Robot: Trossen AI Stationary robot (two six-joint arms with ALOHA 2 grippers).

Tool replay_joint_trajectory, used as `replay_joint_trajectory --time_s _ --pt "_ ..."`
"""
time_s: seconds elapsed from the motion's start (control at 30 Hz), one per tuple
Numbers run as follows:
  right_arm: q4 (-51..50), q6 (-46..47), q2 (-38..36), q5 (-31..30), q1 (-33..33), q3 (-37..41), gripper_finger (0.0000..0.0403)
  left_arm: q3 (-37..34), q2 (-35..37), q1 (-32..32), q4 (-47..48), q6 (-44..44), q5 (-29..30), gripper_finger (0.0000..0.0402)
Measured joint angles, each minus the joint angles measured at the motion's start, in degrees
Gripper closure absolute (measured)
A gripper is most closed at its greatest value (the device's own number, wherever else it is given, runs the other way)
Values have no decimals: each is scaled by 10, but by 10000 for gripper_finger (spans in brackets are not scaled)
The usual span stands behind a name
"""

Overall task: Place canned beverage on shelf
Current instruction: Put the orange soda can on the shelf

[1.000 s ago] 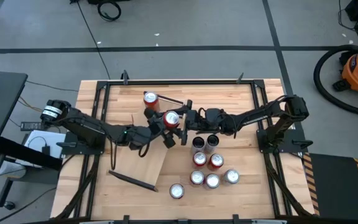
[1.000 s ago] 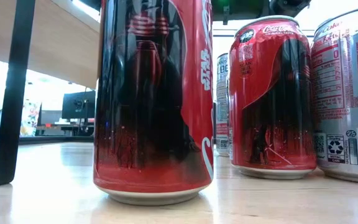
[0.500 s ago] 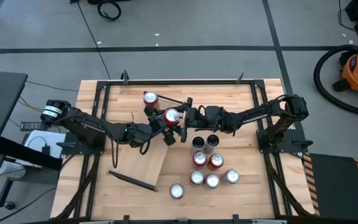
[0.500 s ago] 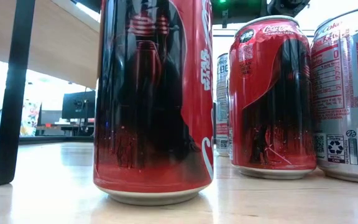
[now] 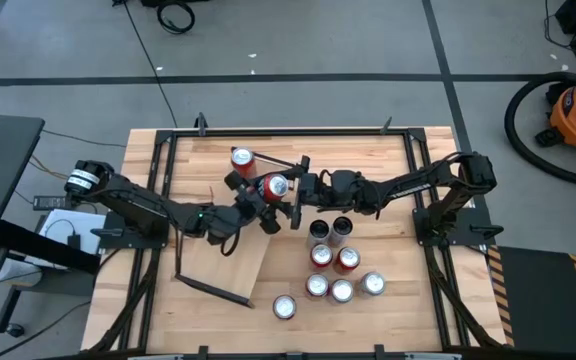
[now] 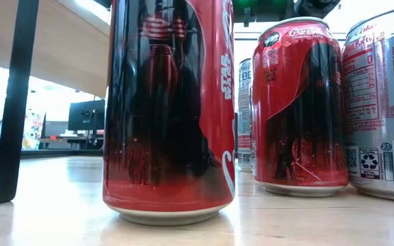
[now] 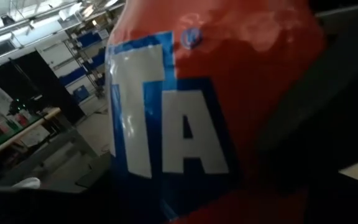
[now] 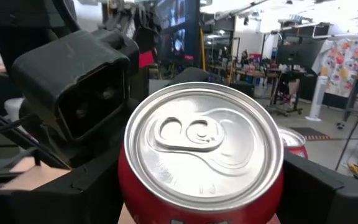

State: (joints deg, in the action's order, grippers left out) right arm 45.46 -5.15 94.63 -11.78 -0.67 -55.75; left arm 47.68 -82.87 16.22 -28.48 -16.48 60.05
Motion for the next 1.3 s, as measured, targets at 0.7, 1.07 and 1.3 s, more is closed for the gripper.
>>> replay_joint_trajectory --time_s 0.7,1.07,1.3 --pt "-27 14 -2 1 11 1 76 0 2 -27 41 79 -32 84" --pt "-39 2 -2 0 5 1 76 0 1 -59 52 93 -78 83" --pt "-61 2 -2 -10 4 1 76 -1 1 -80 82 126 -122 83"
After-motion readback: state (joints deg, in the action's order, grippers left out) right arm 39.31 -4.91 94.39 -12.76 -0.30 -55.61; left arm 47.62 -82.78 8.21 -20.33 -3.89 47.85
